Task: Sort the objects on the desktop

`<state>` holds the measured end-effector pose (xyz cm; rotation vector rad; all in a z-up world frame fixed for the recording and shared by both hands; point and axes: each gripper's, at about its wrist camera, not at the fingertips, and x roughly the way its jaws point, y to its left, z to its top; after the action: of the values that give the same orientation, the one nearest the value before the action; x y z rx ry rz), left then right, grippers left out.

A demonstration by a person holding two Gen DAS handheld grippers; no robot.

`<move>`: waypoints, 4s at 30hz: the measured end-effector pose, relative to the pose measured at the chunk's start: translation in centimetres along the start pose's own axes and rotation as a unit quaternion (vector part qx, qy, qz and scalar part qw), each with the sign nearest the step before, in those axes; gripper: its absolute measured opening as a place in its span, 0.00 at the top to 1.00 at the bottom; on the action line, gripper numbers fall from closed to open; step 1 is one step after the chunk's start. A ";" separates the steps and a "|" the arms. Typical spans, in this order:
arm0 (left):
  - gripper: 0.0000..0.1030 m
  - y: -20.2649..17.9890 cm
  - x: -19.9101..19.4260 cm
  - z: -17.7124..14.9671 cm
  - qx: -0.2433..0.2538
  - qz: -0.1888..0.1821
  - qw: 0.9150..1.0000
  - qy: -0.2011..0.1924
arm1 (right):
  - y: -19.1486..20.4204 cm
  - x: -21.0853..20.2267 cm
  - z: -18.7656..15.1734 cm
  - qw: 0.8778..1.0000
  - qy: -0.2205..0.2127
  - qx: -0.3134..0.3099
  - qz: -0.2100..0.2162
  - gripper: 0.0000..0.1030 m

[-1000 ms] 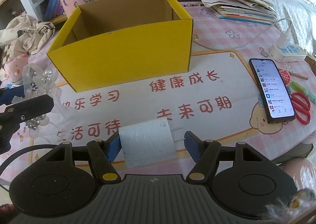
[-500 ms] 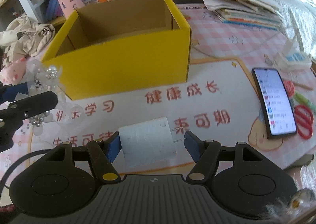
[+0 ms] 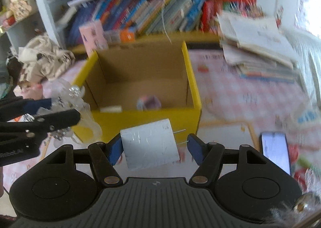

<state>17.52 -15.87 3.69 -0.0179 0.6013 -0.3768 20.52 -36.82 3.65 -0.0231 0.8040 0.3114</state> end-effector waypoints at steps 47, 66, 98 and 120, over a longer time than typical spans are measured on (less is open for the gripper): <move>0.50 5.2 19.1 5.9 0.090 0.126 0.974 0.163 | 4.1 24.8 10.3 0.890 0.153 -0.421 0.081 0.36; 0.12 4.5 16.4 7.1 0.072 0.154 0.975 0.142 | 3.2 22.3 10.8 0.900 0.138 -0.405 0.080 0.14; 0.03 1.3 4.3 4.7 -0.057 0.172 0.983 0.024 | -0.8 8.6 7.2 0.971 -0.006 -0.232 0.047 0.05; 0.03 1.7 -1.3 -1.2 -0.010 0.160 0.987 0.024 | 2.8 4.2 -0.7 0.995 0.003 -0.094 -0.024 0.03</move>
<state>16.44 -13.69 3.14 0.0686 0.6443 -0.0591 22.01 -33.16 0.46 -0.2192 0.7771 0.3415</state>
